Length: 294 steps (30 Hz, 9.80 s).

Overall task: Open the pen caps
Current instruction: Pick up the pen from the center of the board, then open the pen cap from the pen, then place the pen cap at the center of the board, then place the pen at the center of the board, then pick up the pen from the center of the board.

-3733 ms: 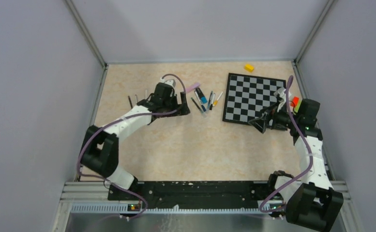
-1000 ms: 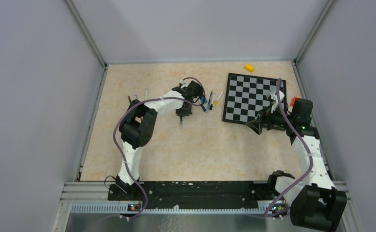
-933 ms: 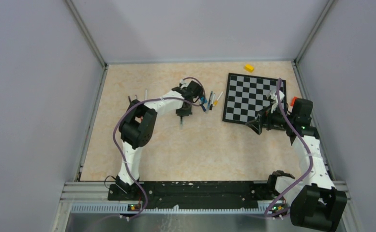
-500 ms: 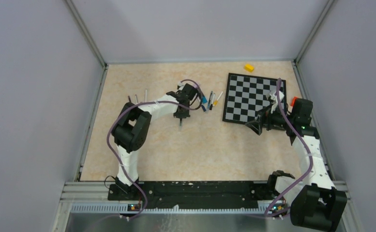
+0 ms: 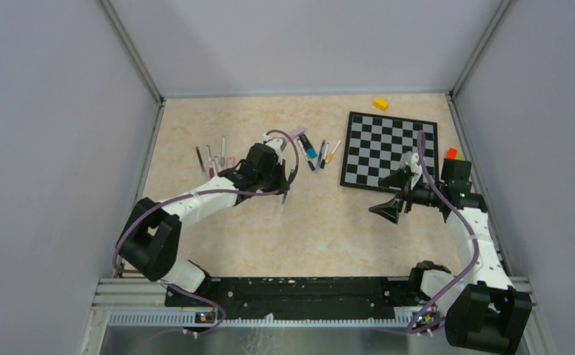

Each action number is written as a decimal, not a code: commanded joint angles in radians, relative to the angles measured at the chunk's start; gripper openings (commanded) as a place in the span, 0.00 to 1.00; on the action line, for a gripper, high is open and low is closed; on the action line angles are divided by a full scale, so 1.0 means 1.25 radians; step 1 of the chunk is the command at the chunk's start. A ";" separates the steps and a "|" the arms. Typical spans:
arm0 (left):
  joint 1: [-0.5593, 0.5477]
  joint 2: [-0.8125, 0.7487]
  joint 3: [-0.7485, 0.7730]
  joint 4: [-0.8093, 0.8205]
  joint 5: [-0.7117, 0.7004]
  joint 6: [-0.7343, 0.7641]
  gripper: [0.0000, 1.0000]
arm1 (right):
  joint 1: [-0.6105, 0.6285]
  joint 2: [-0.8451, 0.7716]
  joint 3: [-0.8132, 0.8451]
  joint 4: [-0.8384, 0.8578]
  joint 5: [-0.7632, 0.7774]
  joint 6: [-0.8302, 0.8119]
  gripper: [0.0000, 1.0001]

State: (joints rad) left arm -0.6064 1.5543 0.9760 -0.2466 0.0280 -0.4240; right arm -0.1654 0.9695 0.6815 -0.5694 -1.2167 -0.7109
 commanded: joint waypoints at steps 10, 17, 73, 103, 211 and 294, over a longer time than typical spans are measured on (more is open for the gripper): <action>-0.060 -0.145 -0.245 0.604 0.452 -0.171 0.00 | 0.076 0.091 0.086 -0.280 -0.151 -0.535 0.99; -0.168 -0.152 -0.245 0.644 0.358 -0.101 0.00 | 0.178 0.146 0.218 -0.246 -0.023 -0.299 0.99; -0.320 -0.152 -0.251 0.739 0.135 -0.048 0.26 | 0.275 0.163 -0.025 0.600 -0.212 0.763 0.00; -0.335 -0.076 -0.272 0.815 0.166 -0.081 0.62 | 0.172 0.140 -0.095 0.800 -0.047 1.051 0.00; -0.225 -0.363 -0.318 -0.043 -0.322 -0.191 0.00 | 0.281 0.198 -0.027 0.137 0.425 -0.005 0.00; -0.090 -0.333 -0.243 0.070 -0.082 -0.074 0.95 | 0.266 0.210 0.109 0.014 0.455 0.130 0.46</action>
State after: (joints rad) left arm -0.7368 1.1313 0.6514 -0.3233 -0.1696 -0.5777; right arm 0.1852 1.2945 0.7689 -0.5312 -0.5739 -0.5362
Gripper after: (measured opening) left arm 0.943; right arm 0.449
